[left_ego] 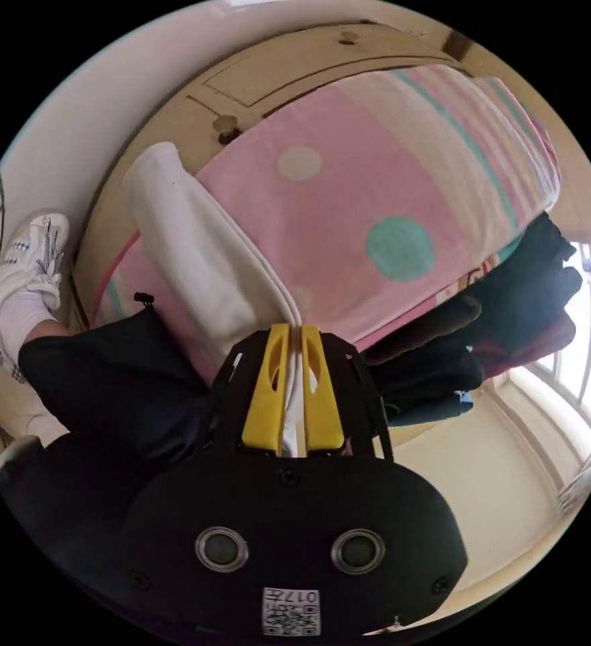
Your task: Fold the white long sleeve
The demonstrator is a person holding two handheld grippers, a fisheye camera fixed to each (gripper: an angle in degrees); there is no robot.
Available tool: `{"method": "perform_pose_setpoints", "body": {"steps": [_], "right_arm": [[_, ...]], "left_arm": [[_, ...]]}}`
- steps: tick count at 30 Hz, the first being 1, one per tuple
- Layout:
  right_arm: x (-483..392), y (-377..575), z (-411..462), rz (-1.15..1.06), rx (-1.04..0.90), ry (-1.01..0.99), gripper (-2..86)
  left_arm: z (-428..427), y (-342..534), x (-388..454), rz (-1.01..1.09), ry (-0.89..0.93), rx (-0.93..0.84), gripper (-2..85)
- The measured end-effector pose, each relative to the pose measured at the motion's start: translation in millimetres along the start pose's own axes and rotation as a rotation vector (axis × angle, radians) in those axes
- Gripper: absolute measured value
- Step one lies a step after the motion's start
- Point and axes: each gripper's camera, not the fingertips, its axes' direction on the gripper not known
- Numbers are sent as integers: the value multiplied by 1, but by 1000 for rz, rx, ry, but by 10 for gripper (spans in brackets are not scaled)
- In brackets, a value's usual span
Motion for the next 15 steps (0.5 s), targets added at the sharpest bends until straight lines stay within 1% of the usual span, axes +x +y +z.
{"method": "perform_pose_setpoints", "body": {"steps": [1,3,4,6,7,8,9,10,11,12,13,14,15], "right_arm": [[0,-2,1,-4,-10,2,74],[3,-3,1,-2,-22,0,74],[5,-4,1,-1,-27,-6,74],[9,-5,-1,5,-28,-13,75],[11,-5,-3,7,-28,-19,75],[12,-5,-3,8,-28,-21,75],[14,-5,-5,9,-27,-24,75],[15,-4,-7,10,-25,-24,75],[16,-4,-8,11,-23,-23,75],[17,-3,-11,11,-21,-19,76],[18,-2,-14,11,-17,-16,77],[19,-1,-15,12,-14,-16,78],[22,1,-20,17,-3,-21,81]], "left_arm": [[-3,8,9,54,6,8,35],[-8,51,66,345,21,-9,34],[-7,67,85,443,7,-22,34],[20,165,164,926,-148,-91,35],[30,196,177,1045,-196,-104,35],[55,264,190,1285,-275,-137,35],[81,330,185,1497,-313,-182,34],[95,361,178,1599,-319,-218,34],[126,417,154,1780,-338,-320,32],[165,465,118,1925,-400,-461,31],[189,484,95,1976,-455,-551,31],[240,515,42,2024,-611,-780,30],[289,533,-22,1994,-804,-1023,30]]}}
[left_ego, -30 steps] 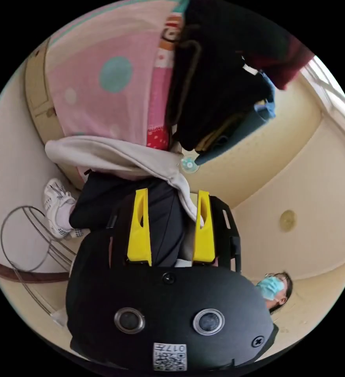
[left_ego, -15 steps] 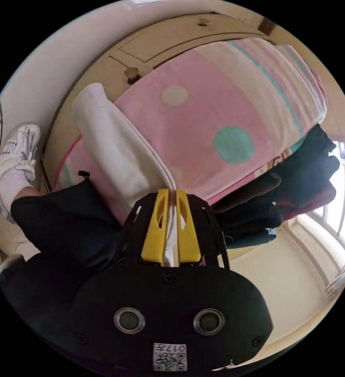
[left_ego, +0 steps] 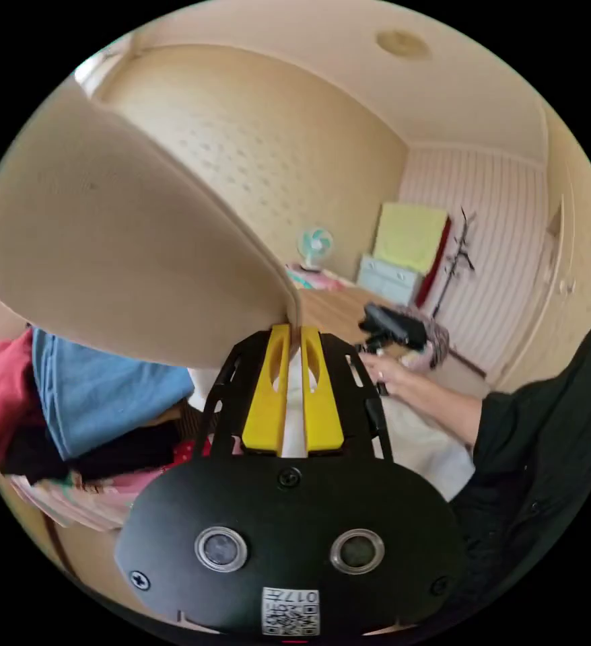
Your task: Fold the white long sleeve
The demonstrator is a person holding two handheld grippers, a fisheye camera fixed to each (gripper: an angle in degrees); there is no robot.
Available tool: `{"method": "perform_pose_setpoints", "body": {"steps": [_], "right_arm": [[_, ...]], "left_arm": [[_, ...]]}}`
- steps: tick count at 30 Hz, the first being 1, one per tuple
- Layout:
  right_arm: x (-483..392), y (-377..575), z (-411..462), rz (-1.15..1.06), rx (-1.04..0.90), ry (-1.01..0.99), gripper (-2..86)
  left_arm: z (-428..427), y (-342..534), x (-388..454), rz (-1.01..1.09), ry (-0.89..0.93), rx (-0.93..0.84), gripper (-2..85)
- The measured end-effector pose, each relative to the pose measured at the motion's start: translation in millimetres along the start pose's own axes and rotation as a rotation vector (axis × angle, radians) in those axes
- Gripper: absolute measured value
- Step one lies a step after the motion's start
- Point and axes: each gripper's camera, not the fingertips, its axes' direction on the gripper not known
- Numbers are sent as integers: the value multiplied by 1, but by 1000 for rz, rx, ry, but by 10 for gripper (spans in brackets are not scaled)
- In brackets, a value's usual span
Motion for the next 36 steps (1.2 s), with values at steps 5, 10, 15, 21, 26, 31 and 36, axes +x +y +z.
{"method": "perform_pose_setpoints", "body": {"steps": [5,10,15,21,26,31,36], "right_arm": [[45,31,-43,122,206,-182,94],[136,104,-71,355,401,-534,110],[157,140,-82,231,423,-763,141],[81,181,-143,-367,430,-653,151],[2,193,-122,-672,135,-330,119],[-11,162,-130,-660,257,-411,34],[71,114,-193,-262,733,-580,16]], "left_arm": [[194,17,96,132,-42,-369,31],[239,75,137,48,-95,-249,33],[264,148,170,-17,-137,-58,37],[303,192,195,8,-178,-30,37],[326,220,200,4,-175,-29,37],[325,253,200,1,-182,38,39],[300,298,198,-4,-202,196,53]]}}
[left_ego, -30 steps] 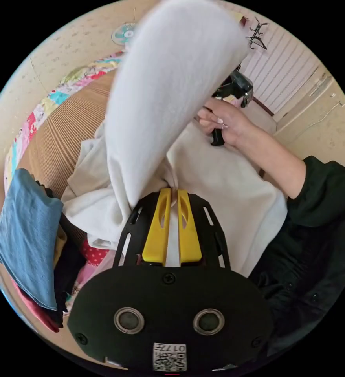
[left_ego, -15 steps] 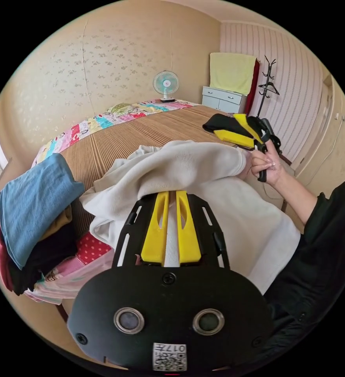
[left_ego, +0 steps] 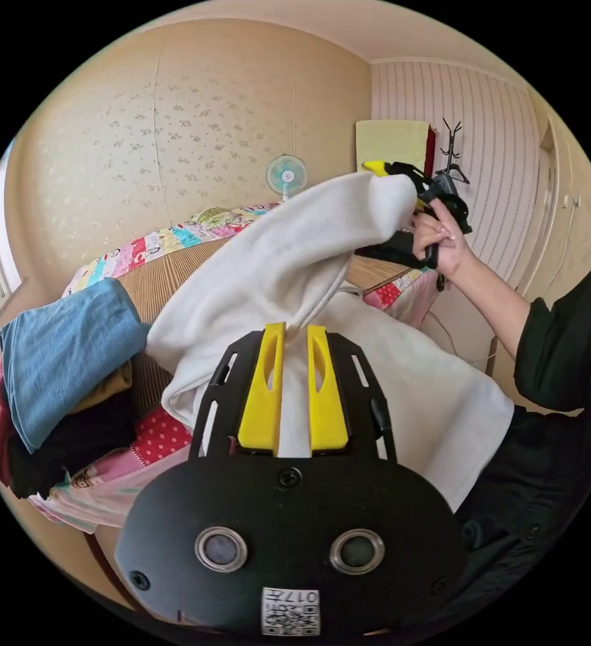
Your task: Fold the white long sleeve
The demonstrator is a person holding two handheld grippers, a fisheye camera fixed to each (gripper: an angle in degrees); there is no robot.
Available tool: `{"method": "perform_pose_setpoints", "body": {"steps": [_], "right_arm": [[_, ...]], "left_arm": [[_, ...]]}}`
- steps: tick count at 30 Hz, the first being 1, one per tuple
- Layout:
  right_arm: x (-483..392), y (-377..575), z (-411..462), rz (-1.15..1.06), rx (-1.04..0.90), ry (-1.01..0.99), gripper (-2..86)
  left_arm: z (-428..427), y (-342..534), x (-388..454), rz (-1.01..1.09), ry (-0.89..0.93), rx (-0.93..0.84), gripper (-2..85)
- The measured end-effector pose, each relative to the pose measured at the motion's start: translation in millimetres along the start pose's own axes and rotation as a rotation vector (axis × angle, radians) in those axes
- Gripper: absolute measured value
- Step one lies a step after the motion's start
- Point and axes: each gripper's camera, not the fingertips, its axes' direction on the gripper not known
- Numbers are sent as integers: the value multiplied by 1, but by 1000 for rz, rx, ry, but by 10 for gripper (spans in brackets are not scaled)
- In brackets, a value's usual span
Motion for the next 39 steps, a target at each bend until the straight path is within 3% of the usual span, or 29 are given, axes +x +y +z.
{"method": "perform_pose_setpoints", "body": {"steps": [2,6,11,15,20,22,27,32,35,39], "right_arm": [[28,-8,-9,126,54,193,14],[85,6,26,323,-235,530,27],[58,19,137,144,-526,386,84],[26,28,296,-8,-895,127,131],[27,79,448,-106,-1263,163,122],[48,95,490,-107,-1385,191,66],[98,69,511,-66,-1257,447,48],[125,59,493,41,-1120,506,99],[108,48,455,16,-1070,447,120],[73,25,329,39,-862,449,120]], "left_arm": [[-9,12,-8,-23,2,41,42],[-23,34,-37,-105,33,100,13],[-19,42,-54,-132,43,78,14],[-14,44,-62,-119,34,43,16],[-29,56,-80,-152,27,92,20],[-34,60,-89,-167,35,108,22],[-28,58,-128,-248,94,82,36],[-36,67,-161,-328,161,116,42],[-41,70,-173,-359,192,138,44],[-45,61,-171,-339,178,141,46]]}}
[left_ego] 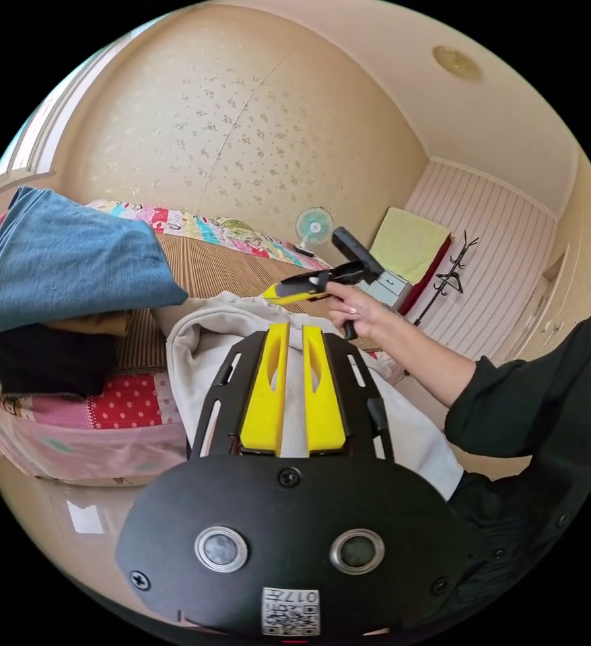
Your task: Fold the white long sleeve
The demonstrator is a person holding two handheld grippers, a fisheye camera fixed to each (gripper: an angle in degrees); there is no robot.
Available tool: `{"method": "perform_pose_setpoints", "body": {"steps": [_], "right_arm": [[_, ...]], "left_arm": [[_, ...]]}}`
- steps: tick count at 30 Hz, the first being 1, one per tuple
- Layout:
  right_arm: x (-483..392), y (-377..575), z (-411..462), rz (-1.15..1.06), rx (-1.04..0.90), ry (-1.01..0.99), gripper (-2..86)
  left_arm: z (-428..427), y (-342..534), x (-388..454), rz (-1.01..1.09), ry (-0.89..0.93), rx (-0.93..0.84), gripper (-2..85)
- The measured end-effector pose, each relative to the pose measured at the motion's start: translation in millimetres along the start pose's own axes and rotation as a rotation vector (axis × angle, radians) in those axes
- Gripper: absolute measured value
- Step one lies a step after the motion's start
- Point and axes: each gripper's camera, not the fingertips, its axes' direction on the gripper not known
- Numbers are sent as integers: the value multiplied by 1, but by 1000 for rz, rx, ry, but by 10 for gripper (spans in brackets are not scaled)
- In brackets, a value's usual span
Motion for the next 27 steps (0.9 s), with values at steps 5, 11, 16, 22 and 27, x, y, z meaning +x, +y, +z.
{"method": "perform_pose_setpoints", "body": {"steps": [5,11,16,22,27], "right_arm": [[73,127,-67,287,98,-36,127],[130,228,-60,520,233,-390,138],[102,217,-71,457,384,-453,42],[24,123,-179,40,546,-224,26],[-24,60,-232,-242,640,84,26]], "left_arm": [[9,-14,21,63,-35,-36,47],[18,-29,44,114,-74,-61,47],[22,-43,48,97,-65,-79,46],[24,-61,54,72,-49,-82,46],[19,-77,68,66,-48,-68,46]]}}
